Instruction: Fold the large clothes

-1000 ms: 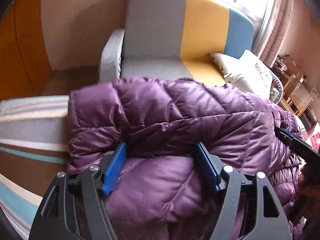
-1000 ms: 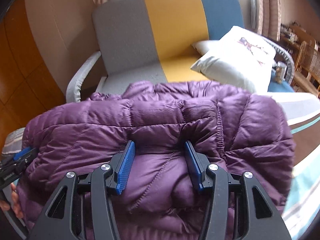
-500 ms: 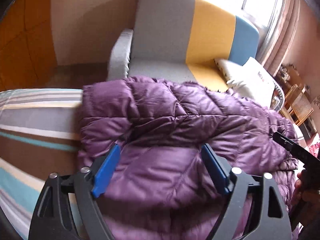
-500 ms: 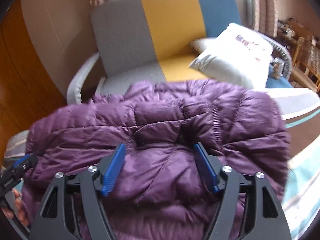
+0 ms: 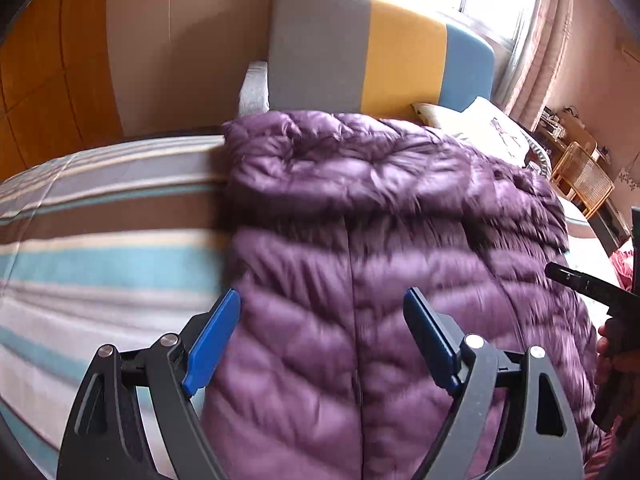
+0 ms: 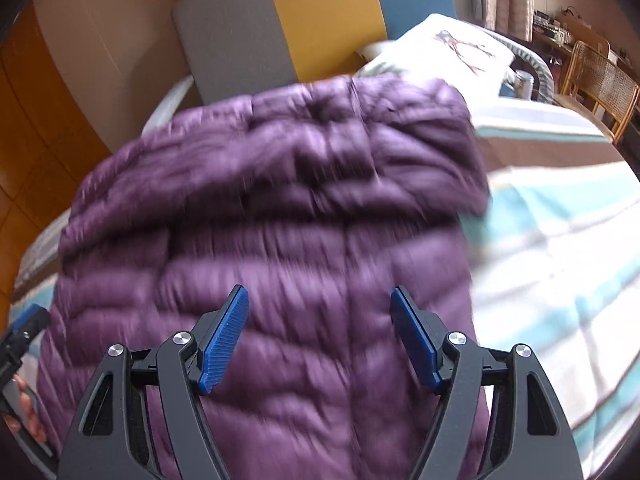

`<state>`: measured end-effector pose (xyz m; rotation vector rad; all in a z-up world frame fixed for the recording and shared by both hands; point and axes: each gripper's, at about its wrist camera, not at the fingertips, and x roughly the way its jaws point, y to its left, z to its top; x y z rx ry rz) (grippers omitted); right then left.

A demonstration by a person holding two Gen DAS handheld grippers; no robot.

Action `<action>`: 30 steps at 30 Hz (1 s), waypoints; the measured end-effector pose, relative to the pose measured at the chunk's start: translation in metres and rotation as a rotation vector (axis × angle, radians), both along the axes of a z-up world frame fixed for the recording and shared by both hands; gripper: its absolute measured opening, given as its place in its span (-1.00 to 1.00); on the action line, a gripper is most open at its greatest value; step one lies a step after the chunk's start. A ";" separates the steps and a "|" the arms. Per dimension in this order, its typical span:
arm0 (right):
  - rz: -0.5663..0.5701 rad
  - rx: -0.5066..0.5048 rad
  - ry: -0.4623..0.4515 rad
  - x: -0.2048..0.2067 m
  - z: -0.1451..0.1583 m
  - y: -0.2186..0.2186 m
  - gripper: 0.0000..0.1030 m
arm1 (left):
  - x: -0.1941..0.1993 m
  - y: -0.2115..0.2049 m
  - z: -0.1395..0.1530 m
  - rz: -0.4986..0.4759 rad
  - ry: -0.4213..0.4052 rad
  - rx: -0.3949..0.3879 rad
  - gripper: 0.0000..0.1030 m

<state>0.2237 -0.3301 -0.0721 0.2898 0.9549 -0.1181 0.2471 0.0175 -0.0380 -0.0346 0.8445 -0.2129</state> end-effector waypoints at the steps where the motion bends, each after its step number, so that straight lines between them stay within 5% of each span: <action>1: 0.005 -0.007 0.006 -0.009 -0.002 0.001 0.42 | -0.006 0.001 0.000 -0.001 -0.005 -0.001 0.62; 13: 0.042 -0.064 0.029 -0.069 -0.004 0.001 0.42 | -0.084 0.019 -0.003 -0.027 -0.023 -0.002 0.61; 24: 0.044 -0.074 0.021 -0.101 0.000 -0.002 0.42 | -0.107 0.031 -0.009 -0.032 -0.015 -0.016 0.59; 30: 0.015 -0.078 0.006 -0.116 0.006 -0.016 0.42 | -0.114 0.039 -0.021 -0.045 0.028 -0.039 0.41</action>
